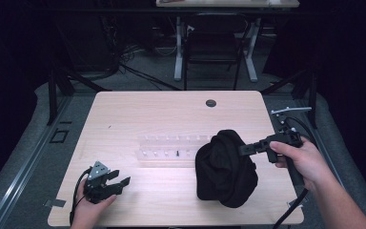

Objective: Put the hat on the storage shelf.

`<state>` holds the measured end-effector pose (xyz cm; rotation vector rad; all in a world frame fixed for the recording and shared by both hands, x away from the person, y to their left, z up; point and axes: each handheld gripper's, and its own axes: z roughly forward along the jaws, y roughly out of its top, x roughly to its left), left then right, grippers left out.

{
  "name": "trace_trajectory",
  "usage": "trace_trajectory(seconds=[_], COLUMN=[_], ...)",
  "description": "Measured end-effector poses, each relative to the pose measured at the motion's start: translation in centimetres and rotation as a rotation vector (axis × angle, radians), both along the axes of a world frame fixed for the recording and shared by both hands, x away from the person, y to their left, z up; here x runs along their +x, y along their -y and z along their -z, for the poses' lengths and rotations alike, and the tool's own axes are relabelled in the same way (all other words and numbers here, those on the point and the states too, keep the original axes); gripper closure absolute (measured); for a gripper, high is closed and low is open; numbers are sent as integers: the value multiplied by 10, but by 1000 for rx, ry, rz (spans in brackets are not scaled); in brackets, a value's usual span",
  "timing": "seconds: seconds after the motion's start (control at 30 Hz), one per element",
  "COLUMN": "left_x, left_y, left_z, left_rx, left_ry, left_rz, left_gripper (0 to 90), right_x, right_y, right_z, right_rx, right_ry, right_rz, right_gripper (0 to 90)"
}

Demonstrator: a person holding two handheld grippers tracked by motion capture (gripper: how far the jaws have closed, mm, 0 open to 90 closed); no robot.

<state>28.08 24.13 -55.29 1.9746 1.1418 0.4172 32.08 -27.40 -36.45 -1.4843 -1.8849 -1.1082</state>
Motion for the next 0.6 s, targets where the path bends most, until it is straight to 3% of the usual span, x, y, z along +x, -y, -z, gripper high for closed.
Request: trace_trajectory(seconds=[0.6], left_x=[0], left_y=[0], left_z=[0], left_rx=[1], left_ry=[0], left_rz=[1], left_gripper=[439], right_x=[0], right_y=[4], right_z=[-16], right_rx=[31], right_ry=[30], right_rz=[26], right_gripper=[850])
